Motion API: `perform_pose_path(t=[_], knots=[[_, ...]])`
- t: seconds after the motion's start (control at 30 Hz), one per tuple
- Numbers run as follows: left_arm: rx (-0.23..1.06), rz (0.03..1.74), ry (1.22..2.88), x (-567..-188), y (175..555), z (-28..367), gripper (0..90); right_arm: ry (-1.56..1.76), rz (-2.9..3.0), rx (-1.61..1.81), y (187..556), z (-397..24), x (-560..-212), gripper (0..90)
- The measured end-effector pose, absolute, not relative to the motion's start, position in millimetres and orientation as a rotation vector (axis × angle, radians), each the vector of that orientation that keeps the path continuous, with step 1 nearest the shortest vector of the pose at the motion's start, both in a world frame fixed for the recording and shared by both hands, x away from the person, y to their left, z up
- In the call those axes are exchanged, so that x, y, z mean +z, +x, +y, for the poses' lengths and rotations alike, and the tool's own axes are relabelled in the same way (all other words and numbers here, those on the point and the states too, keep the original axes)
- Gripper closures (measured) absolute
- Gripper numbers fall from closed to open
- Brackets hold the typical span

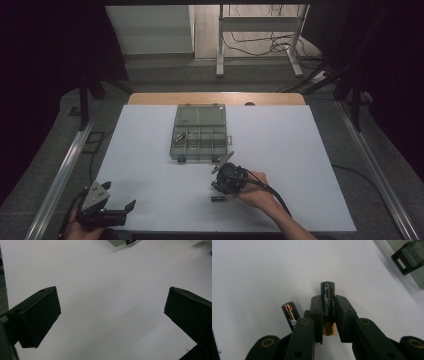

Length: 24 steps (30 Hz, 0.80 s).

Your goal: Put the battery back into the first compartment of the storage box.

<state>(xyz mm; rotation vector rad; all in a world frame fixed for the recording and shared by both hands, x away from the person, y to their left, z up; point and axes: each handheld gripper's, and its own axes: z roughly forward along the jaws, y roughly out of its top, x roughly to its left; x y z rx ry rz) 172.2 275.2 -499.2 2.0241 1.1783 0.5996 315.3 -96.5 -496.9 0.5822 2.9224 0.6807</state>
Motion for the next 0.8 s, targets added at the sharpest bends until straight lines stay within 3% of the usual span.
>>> perform_pose_path(t=[0.8], knots=[[0.598,1.18,2.025,-499.3,172.4,275.3,1.5,0.688,2.813,0.914,340.7,-101.8,-465.7,76.9]])
